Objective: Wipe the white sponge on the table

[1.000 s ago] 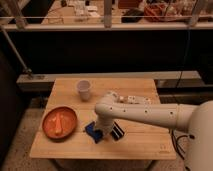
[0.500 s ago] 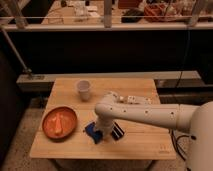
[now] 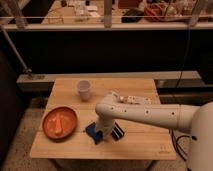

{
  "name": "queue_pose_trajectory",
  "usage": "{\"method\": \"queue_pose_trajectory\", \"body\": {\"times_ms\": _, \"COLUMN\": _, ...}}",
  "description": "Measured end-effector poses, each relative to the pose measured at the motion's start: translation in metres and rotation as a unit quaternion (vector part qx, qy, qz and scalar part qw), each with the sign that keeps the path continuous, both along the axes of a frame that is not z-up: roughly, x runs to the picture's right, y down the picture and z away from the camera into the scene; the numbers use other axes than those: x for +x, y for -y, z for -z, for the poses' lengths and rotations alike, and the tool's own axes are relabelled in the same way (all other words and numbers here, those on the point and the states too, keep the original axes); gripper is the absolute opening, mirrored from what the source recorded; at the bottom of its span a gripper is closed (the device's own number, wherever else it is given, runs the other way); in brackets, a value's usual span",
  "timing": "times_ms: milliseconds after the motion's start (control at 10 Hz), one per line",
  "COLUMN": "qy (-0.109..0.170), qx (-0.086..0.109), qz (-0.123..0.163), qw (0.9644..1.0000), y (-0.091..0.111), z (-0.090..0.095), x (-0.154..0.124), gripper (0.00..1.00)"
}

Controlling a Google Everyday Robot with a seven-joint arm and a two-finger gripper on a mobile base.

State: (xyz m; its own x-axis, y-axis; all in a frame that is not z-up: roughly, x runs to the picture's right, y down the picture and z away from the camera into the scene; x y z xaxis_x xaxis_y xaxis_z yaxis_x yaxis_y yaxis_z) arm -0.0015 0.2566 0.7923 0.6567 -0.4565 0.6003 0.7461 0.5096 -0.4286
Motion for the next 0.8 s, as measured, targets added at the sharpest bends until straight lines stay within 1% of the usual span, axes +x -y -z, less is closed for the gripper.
{"method": "queue_pose_trajectory", "body": {"times_ms": 800, "qy": -0.02, "qx": -0.011, "qz": -0.026, "qw": 0.9994, "y": 0.0016, "z": 0.0007, "x": 0.0004, "gripper": 0.07}}
